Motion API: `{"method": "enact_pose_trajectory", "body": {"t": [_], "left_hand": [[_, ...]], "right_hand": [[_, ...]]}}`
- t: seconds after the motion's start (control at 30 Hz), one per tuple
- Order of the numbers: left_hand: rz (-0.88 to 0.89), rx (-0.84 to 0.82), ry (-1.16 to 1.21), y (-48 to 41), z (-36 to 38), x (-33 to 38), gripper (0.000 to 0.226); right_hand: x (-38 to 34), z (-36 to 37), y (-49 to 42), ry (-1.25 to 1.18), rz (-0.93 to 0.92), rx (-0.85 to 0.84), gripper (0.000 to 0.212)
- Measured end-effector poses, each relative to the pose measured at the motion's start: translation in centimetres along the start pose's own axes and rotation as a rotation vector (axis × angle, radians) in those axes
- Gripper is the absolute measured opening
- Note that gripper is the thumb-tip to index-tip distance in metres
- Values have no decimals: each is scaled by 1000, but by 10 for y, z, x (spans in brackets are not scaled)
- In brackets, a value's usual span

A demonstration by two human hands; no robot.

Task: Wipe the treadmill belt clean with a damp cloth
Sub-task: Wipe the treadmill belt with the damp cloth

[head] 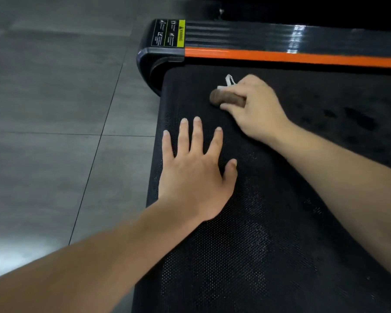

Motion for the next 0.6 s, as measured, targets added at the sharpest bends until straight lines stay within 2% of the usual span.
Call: {"method": "enact_pose_trajectory", "body": {"t": [0.07, 0.17, 0.2, 0.3, 0.37, 0.43, 0.5, 0.57, 0.6], "left_hand": [[2, 4, 8, -1, 1, 0, 73], [-1, 12, 23, 0, 1, 0, 74], [0, 10, 23, 0, 1, 0, 74], [-2, 8, 17, -1, 0, 0, 75], [0, 8, 17, -1, 0, -1, 75], [5, 6, 17, 0, -1, -1, 73], [8, 0, 21, 0, 0, 0, 72], [1, 1, 19, 0, 1, 0, 73], [-1, 5, 17, 0, 1, 0, 74]], "right_hand": [[11, -8, -17, 96, -36, 33, 29], [46, -18, -52, 95, 241, 237, 20], [43, -15, -51, 100, 258, 261, 22], [14, 1, -32, 39, 58, 88, 28], [13, -5, -28, 106, -30, 35, 28], [40, -16, -45, 231, 85, 118, 26], [65, -27, -51, 220, 302, 236, 26], [60, -21, -39, 198, 283, 256, 24], [51, -18, -30, 160, 234, 201, 24]]}}
Point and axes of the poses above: each hand's wrist, its own y-axis away from the middle knuckle, its own z-axis out of the palm, x = y × z, the point moved 3 cm from there along -y, towards the middle knuckle, and after that the axes turned 5 degrees about x, right-handed, at the moved point
